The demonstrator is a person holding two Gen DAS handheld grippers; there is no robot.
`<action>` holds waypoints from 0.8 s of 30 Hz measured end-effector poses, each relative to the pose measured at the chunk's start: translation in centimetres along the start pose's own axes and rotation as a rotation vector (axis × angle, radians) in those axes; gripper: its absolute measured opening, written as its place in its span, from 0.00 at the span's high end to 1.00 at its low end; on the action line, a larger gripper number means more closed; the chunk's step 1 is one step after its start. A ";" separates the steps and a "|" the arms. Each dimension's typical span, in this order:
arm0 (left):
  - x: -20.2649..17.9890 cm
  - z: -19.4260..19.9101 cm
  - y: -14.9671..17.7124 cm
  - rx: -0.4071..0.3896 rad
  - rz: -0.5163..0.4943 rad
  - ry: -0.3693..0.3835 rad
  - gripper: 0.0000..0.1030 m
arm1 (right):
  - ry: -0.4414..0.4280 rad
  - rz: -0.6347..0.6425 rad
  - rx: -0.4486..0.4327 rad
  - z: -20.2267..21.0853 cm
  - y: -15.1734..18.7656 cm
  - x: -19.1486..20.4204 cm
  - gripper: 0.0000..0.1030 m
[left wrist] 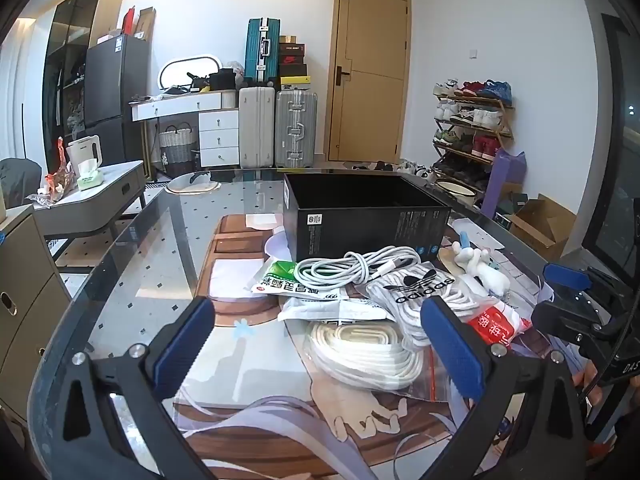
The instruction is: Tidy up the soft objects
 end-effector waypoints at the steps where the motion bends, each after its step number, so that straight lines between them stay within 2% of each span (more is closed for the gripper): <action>1: 0.0 0.0 0.0 -0.011 -0.007 0.001 0.00 | -0.002 -0.006 0.017 -0.1 0.1 0.0 0.00; 24: -0.6 0.1 -0.2 -0.007 -0.008 0.009 0.00 | 0.002 -0.002 0.010 -0.3 -0.1 0.1 0.00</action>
Point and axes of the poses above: each gripper's, at about its wrist camera, not at the fingertips, and z roughly against the way its jaws point, x to its left, y to its underside, the point moved 6 cm from there along -z, roughly the way its jaws point, and after that the axes turned 7 degrees about -y, right-handed, at the moved point
